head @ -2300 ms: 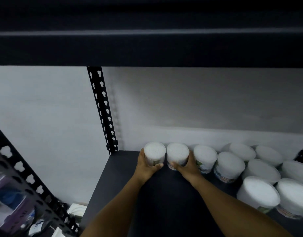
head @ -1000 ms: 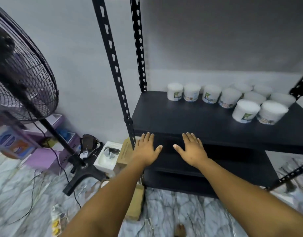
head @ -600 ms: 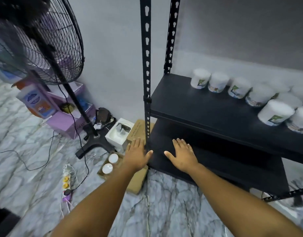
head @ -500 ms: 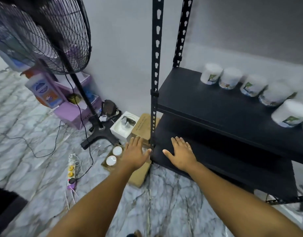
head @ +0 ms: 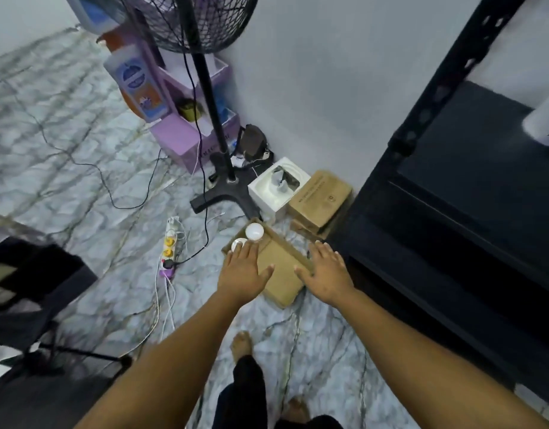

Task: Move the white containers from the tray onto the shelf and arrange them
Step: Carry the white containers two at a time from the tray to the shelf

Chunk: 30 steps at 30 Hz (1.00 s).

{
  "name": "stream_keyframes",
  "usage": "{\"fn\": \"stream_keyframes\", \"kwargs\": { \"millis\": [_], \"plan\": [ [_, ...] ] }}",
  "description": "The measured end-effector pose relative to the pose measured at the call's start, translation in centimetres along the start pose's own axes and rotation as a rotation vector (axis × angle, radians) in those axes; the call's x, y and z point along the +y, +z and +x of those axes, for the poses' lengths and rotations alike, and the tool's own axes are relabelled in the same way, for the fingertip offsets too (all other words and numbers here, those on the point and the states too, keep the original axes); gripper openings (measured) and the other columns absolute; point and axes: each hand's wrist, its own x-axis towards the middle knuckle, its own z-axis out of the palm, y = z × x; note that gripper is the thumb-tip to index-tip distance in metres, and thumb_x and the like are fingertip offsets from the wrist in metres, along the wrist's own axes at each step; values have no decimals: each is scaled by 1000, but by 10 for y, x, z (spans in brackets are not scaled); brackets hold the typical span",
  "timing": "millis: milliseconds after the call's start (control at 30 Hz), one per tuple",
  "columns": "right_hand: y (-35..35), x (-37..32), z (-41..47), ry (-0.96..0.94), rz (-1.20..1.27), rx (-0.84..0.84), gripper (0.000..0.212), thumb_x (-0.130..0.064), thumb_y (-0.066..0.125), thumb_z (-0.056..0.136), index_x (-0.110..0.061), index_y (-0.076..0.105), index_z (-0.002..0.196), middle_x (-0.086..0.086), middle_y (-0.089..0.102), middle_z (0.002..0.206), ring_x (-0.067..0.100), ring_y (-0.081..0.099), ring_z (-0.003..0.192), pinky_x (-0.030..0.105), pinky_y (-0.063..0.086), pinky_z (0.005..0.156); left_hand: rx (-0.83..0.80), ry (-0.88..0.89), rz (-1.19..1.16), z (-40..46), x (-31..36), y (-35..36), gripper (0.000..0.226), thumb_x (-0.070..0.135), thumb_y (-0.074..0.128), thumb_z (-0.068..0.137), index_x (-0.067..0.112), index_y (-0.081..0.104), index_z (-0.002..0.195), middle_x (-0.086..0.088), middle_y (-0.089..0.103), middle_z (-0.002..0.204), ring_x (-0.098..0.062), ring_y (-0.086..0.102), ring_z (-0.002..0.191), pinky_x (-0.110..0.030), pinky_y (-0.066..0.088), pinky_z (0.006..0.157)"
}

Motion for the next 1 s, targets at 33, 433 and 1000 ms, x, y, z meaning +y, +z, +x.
{"fn": "stream_keyframes", "kwargs": {
  "millis": [33, 433, 1000],
  "plan": [
    [8, -5, 16, -13, 0, 1, 76, -58, 40, 92, -12, 21, 149, 9, 20, 157, 24, 11, 146, 42, 7, 118, -5, -10, -3, 10, -11, 4, 74, 60, 32, 94, 14, 20, 150, -7, 15, 159, -24, 9, 147, -42, 10, 119],
    [187, 18, 263, -143, -14, -35, 78, -65, 40, 86, -21, 22, 147, 6, 23, 155, 24, 17, 143, 42, 11, 116, 35, -100, -82, 184, -147, 151, 74, 60, 37, 92, 17, 21, 150, -5, 20, 158, -21, 11, 147, -35, 10, 117],
    [436, 83, 523, -403, -169, 5, 96, -63, 59, 75, -17, 17, 147, 8, 18, 155, 25, 16, 143, 42, 20, 116, 183, -106, 35, 370, -275, 410, 94, 72, 55, 72, 24, 23, 146, 2, 30, 152, -21, 33, 135, -37, 32, 107]
  ]
}}
